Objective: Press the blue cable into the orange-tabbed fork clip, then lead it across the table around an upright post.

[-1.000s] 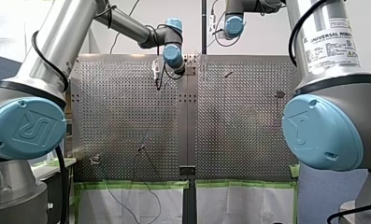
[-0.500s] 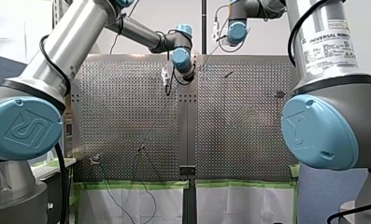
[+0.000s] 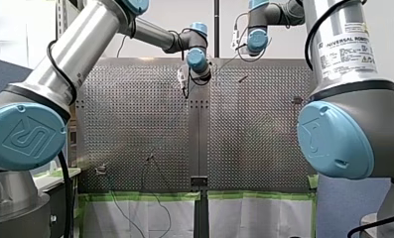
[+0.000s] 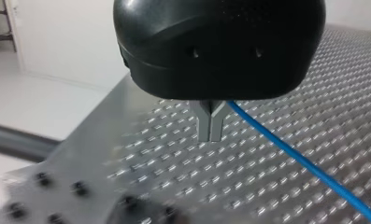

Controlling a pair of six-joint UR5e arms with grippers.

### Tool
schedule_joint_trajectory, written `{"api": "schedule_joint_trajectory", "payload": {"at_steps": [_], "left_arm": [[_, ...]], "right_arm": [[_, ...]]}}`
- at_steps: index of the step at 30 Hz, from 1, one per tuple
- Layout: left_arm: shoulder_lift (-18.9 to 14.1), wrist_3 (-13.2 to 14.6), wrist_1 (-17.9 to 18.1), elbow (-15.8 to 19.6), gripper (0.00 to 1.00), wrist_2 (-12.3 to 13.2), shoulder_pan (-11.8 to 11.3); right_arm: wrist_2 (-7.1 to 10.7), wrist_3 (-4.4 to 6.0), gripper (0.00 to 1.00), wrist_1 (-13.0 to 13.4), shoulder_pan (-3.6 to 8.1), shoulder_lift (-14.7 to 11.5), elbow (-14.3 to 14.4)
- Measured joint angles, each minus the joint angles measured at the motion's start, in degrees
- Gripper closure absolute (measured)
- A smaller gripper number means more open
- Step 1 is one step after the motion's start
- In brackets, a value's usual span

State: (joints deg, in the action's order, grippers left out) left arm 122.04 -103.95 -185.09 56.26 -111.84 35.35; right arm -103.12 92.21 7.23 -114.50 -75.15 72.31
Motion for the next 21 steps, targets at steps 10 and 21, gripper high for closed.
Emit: {"api": "schedule_joint_trajectory", "payload": {"at_steps": [10,21], "left_arm": [[3.3,-1.3,-2.4,-4.7,1.00,4.4,-0.4],[3.4,-4.9,2.4,-10.1,1.00,8.8,0.0]], "right_arm": [[0.16,0.69,1.00,0.1,2.01,0.0,0.9],[0.23,0.87,1.00,0.1,3.95,0.0,1.6]]}}
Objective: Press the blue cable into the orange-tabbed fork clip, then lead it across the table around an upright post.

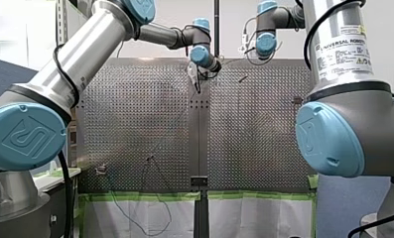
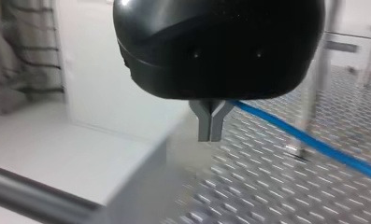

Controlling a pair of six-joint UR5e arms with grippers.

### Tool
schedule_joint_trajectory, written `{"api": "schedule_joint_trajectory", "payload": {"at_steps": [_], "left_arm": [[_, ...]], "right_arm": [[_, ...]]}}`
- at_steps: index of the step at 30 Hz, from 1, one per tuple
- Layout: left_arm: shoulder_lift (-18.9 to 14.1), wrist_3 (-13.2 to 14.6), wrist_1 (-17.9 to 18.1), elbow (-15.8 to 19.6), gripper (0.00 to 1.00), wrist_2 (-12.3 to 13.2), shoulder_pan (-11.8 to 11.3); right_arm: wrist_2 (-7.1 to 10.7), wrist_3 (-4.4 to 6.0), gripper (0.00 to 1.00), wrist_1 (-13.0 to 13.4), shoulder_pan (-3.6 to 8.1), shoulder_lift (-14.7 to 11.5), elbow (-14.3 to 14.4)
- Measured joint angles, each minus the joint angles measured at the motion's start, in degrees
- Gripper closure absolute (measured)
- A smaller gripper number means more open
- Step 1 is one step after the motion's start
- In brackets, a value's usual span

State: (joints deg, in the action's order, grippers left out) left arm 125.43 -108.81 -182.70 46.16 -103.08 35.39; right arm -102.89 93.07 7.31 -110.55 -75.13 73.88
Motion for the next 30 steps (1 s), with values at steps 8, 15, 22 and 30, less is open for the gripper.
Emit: {"api": "schedule_joint_trajectory", "payload": {"at_steps": [8,15,22,30], "left_arm": [[0.0,-0.6,4.4,-4.4,1.00,0.7,0.1],[0.6,-0.8,7.4,-5.0,1.00,0.7,-0.8],[3.9,1.6,6.6,-2.7,1.00,0.5,-0.2],[4.9,1.2,9.4,0.9,1.00,1.2,-0.5]], "right_arm": [[-0.03,0.40,1.00,0.0,1.06,0.0,0.3],[-0.04,0.47,1.00,0.1,1.70,0.0,0.4],[-0.11,0.43,1.00,0.1,2.18,0.1,0.4],[-0.01,0.43,1.00,0.6,3.00,0.6,1.3]]}}
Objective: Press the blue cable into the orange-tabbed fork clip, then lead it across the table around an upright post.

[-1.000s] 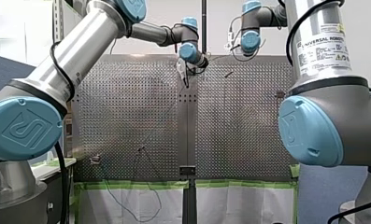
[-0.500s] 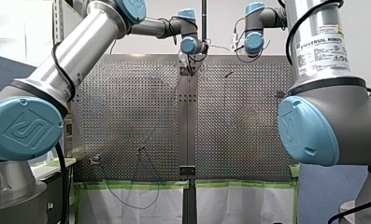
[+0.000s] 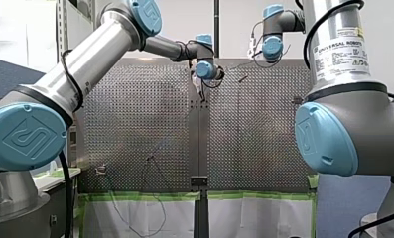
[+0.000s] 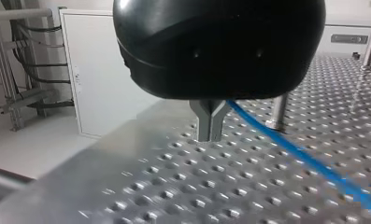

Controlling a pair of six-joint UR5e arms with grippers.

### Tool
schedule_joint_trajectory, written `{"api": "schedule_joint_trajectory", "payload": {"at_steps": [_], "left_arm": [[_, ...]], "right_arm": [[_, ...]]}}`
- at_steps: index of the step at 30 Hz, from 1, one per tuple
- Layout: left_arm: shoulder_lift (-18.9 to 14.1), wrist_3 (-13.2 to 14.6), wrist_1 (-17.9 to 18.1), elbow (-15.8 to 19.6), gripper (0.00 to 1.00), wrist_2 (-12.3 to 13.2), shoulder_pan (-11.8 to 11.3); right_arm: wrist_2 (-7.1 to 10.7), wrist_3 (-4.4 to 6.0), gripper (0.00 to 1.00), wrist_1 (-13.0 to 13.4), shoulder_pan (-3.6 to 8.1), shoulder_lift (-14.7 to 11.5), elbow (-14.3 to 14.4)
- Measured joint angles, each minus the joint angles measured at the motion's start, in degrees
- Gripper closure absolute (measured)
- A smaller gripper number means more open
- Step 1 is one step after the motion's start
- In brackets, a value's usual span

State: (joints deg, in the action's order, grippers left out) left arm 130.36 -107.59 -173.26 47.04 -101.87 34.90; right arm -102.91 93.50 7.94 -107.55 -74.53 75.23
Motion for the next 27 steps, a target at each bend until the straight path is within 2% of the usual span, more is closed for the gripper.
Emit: {"api": "schedule_joint_trajectory", "payload": {"at_steps": [8,17,20,27], "left_arm": [[0.2,-0.2,1.7,1.7,1.00,0.9,-0.2],[0.2,-0.2,1.8,1.7,1.00,1.6,0.1],[0.5,-0.2,1.8,1.9,1.00,1.7,0.1],[2.3,-0.4,2.0,2.0,1.00,1.8,0.0]], "right_arm": [[0.42,0.55,1.00,0.6,0.35,3.4,0.4],[0.91,2.26,1.00,2.2,2.28,5.2,0.4],[1.74,2.60,1.00,2.8,2.79,6.1,0.5],[3.82,2.83,1.00,3.5,3.05,9.5,0.5]]}}
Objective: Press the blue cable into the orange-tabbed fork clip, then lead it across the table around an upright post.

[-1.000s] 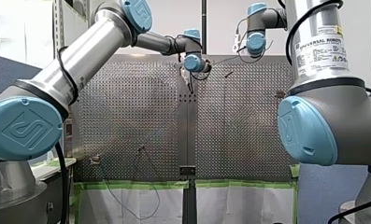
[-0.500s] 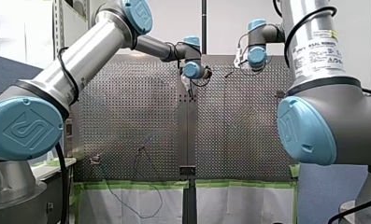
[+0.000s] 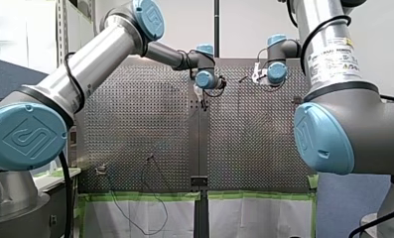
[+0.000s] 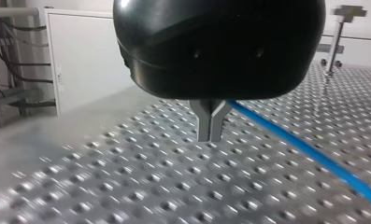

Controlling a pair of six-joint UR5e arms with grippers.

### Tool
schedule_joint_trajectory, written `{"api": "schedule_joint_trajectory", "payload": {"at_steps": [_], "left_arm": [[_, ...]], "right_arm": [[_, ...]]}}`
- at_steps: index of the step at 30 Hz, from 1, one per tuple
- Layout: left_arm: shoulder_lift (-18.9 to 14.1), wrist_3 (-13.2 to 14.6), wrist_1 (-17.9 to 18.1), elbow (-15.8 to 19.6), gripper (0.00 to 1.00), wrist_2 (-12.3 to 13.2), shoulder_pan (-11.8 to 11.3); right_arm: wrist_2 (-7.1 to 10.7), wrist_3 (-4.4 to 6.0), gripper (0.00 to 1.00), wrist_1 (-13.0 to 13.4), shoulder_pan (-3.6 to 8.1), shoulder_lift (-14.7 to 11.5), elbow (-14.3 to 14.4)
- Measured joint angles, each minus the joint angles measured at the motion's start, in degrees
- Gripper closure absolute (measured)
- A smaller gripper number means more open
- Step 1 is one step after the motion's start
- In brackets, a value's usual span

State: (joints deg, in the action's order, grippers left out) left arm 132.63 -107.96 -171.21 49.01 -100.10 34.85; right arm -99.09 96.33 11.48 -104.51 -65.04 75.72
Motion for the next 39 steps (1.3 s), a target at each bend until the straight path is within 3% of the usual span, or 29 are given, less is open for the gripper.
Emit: {"api": "schedule_joint_trajectory", "payload": {"at_steps": [10,21,32,39], "left_arm": [[2.3,-0.2,0.2,-0.4,1.00,0.0,-0.6],[3.2,-0.8,1.0,-0.5,1.00,-0.1,-0.8],[3.3,-0.9,1.1,-0.1,1.00,-0.7,-0.9],[3.3,-0.8,1.0,0.1,1.00,-0.7,-0.9]], "right_arm": [[1.66,-0.48,1.00,3.5,0.04,5.2,0.0],[2.17,-2.18,1.00,7.6,0.06,10.8,1.9],[2.38,-1.90,1.00,13.1,0.33,13.7,7.2],[2.46,-0.49,1.00,16.8,1.39,14.3,10.9]]}}
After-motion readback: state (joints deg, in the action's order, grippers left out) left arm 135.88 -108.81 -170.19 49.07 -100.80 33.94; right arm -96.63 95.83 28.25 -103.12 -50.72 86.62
